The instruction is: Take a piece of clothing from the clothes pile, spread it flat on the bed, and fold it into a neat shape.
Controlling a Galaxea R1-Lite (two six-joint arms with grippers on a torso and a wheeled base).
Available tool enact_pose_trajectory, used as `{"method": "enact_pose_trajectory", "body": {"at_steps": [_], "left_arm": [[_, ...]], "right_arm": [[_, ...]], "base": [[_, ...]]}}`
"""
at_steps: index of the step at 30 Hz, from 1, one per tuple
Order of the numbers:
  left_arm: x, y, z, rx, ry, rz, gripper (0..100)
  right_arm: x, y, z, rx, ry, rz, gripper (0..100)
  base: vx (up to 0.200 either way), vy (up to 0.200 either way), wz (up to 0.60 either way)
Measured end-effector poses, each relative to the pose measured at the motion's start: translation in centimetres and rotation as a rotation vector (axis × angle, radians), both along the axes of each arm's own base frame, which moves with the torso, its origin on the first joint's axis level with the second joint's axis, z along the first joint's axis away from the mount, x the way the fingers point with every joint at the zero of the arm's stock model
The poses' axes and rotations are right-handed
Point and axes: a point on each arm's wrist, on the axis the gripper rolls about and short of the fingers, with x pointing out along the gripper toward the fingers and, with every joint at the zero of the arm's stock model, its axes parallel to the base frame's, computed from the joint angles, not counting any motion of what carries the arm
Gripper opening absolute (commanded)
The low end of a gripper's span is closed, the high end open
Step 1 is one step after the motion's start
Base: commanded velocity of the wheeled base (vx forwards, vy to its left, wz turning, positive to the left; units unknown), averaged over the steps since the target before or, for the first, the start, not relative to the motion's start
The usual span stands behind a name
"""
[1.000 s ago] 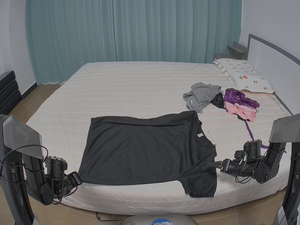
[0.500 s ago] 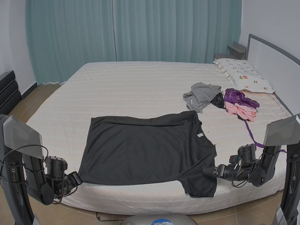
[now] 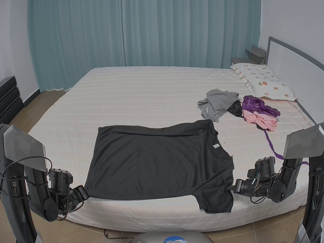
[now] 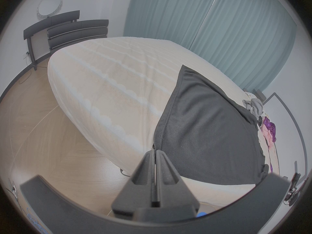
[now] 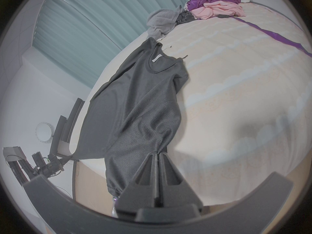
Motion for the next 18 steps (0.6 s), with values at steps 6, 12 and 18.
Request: {"method": "enact_pose_trajectory", "body": {"at_steps": [6,12,18], "left_arm": [[-0.1,0.0,0.1,0.001,0.001,0.000,0],[-0.2,0.1,0.3,0.008,-0.006,0.000,0],[-0.4,0.3,0.7,0.020,-0.013,-0.001,0]], "right_arm": [[-1.3,-1.1,1.3,0.022,0.004,-0.020,0],[-3.6,-2.3,3.1,0.076,0.020,-0.012,0],[-6.0,-3.6,4.6,0.135,0.027,-0.011,0]], "base": [[0.000,0.000,0.00],[0.000,0.000,0.00],[0.000,0.000,0.00]]}}
